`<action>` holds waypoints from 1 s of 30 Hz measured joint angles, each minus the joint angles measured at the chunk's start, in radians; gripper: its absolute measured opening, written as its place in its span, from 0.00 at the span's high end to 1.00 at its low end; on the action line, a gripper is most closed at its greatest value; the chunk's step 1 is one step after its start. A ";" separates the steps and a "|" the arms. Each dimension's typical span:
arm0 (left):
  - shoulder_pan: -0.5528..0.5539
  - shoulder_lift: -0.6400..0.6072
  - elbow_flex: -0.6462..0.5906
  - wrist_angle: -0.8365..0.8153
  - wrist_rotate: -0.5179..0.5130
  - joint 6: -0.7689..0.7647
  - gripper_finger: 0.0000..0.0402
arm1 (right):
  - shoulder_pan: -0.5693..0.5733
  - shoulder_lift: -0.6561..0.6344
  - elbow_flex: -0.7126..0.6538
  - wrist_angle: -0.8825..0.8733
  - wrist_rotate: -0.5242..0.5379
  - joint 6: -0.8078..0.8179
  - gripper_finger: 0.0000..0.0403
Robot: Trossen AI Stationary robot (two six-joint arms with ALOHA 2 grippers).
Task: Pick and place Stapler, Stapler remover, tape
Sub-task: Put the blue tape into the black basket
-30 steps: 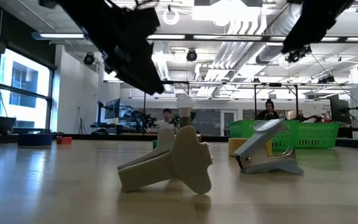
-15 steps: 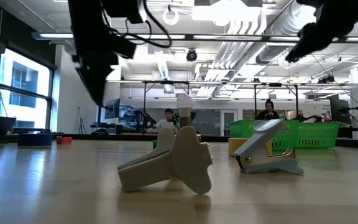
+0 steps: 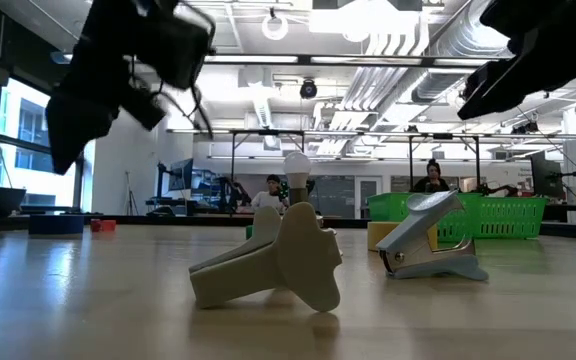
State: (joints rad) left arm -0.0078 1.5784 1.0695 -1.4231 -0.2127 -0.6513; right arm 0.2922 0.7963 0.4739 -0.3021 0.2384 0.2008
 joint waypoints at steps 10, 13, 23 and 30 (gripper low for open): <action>0.181 0.000 -0.208 0.139 0.018 0.072 0.44 | 0.054 0.000 0.000 0.036 -0.055 0.000 0.43; 0.212 0.000 -0.240 0.189 -0.007 0.077 0.44 | 0.065 0.000 0.000 0.038 -0.055 0.000 0.43; 0.232 -0.004 -0.315 0.438 -0.012 0.181 0.44 | 0.069 0.000 0.000 0.038 -0.008 0.000 0.43; 0.223 -0.003 -0.329 0.451 -0.026 0.140 0.56 | 0.069 0.000 0.000 0.038 -0.006 -0.002 0.43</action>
State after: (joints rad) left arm 0.2151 1.5758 0.7403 -0.9725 -0.2387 -0.5108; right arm 0.3611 0.7963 0.4740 -0.2642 0.2325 0.1992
